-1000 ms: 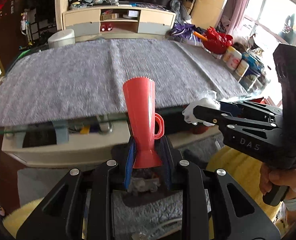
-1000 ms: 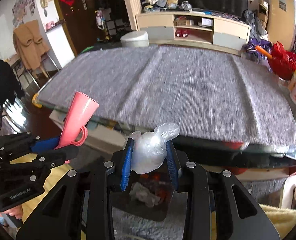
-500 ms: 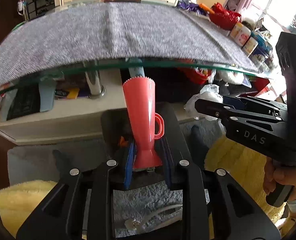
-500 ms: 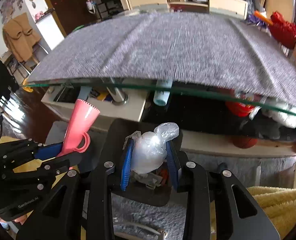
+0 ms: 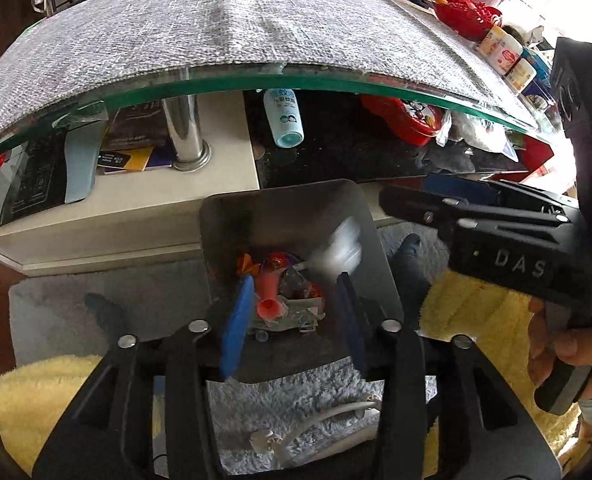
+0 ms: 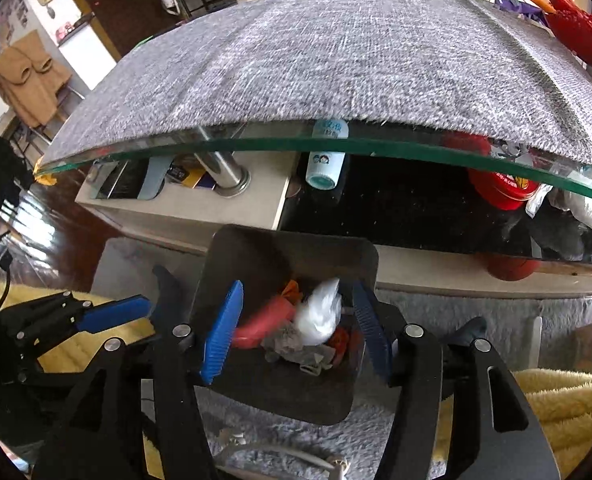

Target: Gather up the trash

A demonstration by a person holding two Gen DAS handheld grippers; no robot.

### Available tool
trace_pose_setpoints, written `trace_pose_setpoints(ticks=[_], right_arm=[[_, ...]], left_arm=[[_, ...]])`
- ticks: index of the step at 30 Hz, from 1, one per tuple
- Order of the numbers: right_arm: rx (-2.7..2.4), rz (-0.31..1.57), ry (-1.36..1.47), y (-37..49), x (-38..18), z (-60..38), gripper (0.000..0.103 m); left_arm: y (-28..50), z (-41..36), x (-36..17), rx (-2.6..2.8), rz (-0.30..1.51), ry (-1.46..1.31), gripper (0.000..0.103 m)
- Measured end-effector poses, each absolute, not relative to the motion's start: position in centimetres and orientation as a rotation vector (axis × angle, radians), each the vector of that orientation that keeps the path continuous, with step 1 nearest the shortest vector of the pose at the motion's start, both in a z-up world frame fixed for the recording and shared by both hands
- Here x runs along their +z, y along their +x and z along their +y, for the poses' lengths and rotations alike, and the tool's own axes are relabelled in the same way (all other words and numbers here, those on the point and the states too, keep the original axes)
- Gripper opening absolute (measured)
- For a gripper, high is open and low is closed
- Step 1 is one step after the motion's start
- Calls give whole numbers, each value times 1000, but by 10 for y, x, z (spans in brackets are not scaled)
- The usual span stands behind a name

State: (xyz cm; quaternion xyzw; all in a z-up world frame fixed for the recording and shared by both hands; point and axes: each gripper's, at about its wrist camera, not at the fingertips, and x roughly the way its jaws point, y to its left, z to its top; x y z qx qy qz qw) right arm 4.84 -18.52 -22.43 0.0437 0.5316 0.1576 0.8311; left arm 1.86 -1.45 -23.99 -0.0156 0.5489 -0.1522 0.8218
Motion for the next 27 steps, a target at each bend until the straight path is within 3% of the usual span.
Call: trace_pose_setpoints(ticks=[3, 10, 14, 27], right_arm=[[322, 1103, 107, 51, -214, -191, 62], [236, 998, 147, 53, -173, -226, 93], [207, 919, 173, 53, -138, -244, 99], [104, 551, 75, 24, 6, -276, 100]], left_arm=[[18, -11, -233, -309, 1151, -29, 51], [18, -4, -198, -261, 1056, -10, 81], [19, -2, -160, -250, 963, -6, 95], [2, 11, 4, -175, 564, 3, 95]])
